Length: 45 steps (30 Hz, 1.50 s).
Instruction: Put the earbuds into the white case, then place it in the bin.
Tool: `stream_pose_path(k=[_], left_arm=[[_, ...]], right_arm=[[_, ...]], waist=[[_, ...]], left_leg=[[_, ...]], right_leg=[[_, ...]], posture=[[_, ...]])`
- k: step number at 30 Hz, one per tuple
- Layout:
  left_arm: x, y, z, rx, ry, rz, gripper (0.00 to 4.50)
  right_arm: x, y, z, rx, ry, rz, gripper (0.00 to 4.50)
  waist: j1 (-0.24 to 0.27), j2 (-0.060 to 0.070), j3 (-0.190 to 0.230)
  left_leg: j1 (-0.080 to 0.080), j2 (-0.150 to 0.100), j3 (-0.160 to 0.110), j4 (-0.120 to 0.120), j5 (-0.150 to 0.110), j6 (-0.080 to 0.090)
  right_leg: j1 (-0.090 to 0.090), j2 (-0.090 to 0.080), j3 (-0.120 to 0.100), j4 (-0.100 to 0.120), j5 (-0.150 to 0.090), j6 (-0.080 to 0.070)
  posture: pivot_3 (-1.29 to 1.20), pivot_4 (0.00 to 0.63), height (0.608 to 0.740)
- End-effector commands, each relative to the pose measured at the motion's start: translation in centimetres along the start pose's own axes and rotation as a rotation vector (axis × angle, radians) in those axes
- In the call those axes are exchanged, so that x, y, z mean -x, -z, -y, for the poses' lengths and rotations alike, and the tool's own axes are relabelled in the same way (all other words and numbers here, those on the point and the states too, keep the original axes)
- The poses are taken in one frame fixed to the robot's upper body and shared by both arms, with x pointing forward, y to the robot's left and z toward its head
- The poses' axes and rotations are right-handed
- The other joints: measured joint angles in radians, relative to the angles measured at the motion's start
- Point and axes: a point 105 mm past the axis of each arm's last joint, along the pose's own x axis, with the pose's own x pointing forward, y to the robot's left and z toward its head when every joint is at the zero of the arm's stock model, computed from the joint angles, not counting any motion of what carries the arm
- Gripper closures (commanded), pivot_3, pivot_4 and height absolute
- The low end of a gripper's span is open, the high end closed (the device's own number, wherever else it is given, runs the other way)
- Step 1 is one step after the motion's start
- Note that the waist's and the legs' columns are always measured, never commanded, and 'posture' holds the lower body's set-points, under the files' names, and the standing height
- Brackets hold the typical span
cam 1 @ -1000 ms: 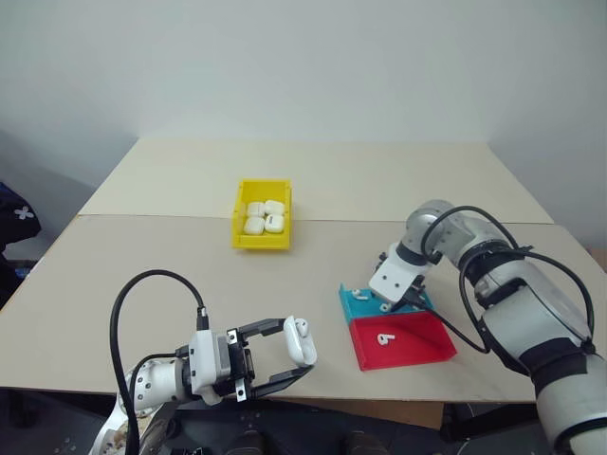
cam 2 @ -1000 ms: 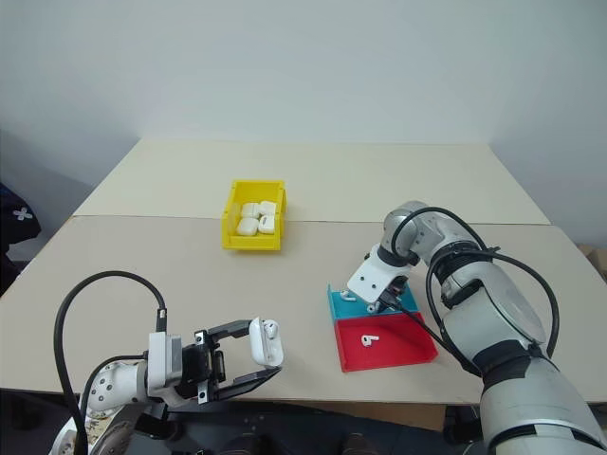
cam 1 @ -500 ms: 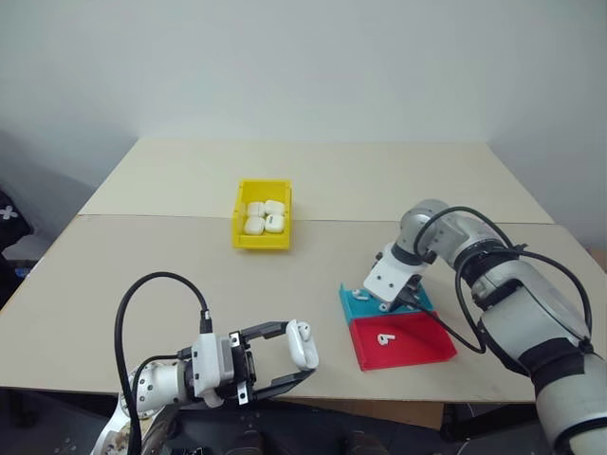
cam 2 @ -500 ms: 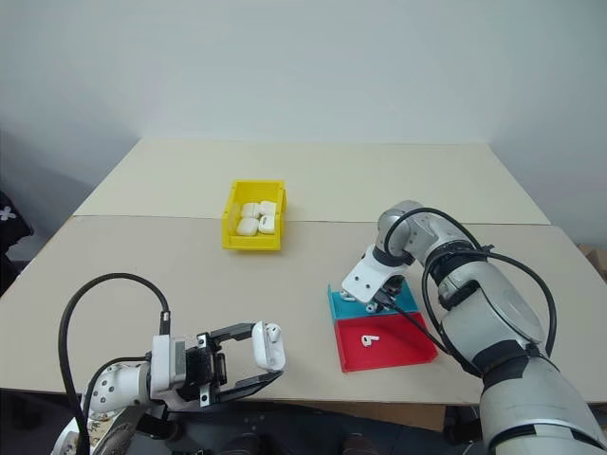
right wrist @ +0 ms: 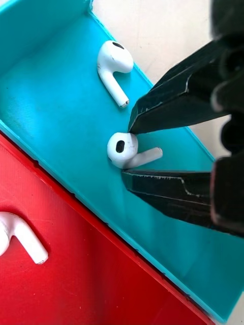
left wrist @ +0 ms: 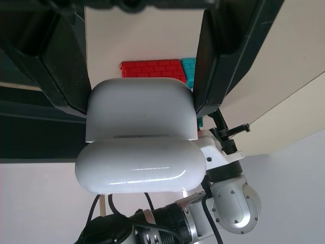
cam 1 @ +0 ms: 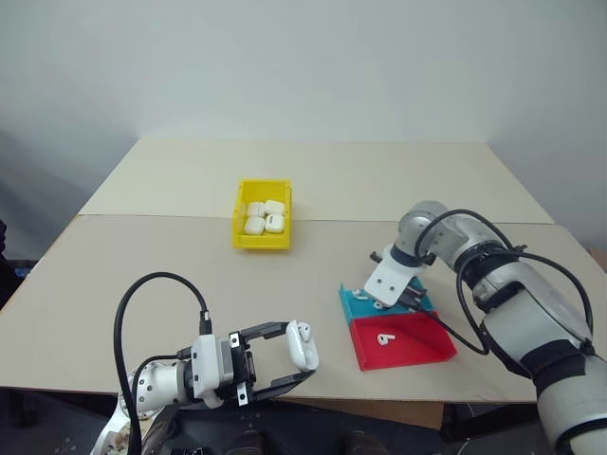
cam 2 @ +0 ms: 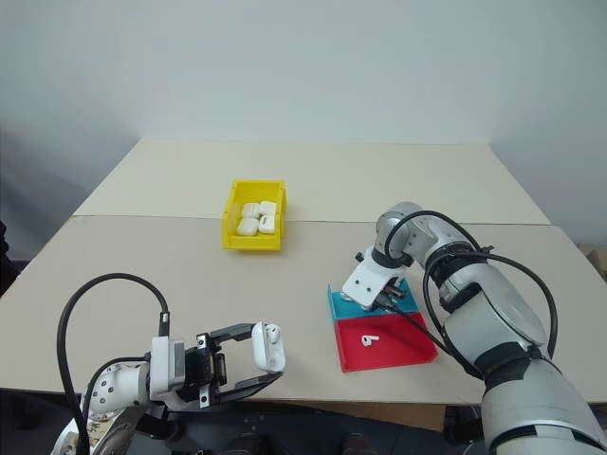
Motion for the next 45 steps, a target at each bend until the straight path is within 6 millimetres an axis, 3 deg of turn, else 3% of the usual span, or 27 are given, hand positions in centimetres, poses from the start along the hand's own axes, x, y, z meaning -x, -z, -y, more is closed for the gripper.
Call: stream_pose_path(k=[1, 25, 28, 30, 45], left_arm=[[-0.1, -0.7, 0.1, -0.027, 0.010, 0.025, 1.76], [0.0, -0.4, 0.0, -0.037, -0.001, 0.014, 1.76], [0.1, -0.4, -0.1, -0.035, -0.004, 0.013, 1.76], [0.1, -0.4, 0.0, -0.032, -0.004, 0.013, 1.76], [0.0, -0.4, 0.0, -0.037, -0.008, 0.015, 1.76]], right_arm=[[0.6, -0.2, -0.3, 0.030, -0.008, 0.007, 3.10], [0.7, -1.0, 0.6, 0.226, 0.054, -0.037, 3.10], [1.0, -0.9, 0.7, 0.216, 0.066, -0.037, 2.57], [1.3, -0.8, 0.8, 0.210, 0.076, -0.041, 1.94], [1.9, -1.9, 1.4, 0.420, 0.096, -0.062, 1.94]], waist=[[0.000, 0.000, 0.000], [0.000, 0.000, 0.000], [0.000, 0.000, 0.000], [0.000, 0.000, 0.000], [-0.001, 0.000, 0.000]], left_leg=[[0.000, 0.000, 0.000, 0.000, 0.000, 0.000], [0.000, 0.000, 0.000, 0.000, 0.000, 0.000], [0.000, 0.000, 0.000, 0.000, 0.000, 0.000], [0.000, 0.000, 0.000, 0.000, 0.000, 0.000], [0.000, 0.000, 0.000, 0.000, 0.000, 0.000]], right_leg=[[0.000, 0.000, 0.000, 0.000, 0.000, 0.000], [0.000, 0.000, 0.000, 0.000, -0.001, 0.000], [0.000, 0.000, 0.000, 0.000, -0.001, 0.000], [0.000, 0.000, 0.000, 0.000, -0.001, 0.000], [0.000, 0.000, 0.000, 0.000, -0.001, 0.000]], posture=[[0.00, 0.150, 0.740], [0.00, 0.150, 0.740], [0.00, 0.150, 0.740], [0.00, 0.150, 0.740], [0.00, 0.150, 0.740]])
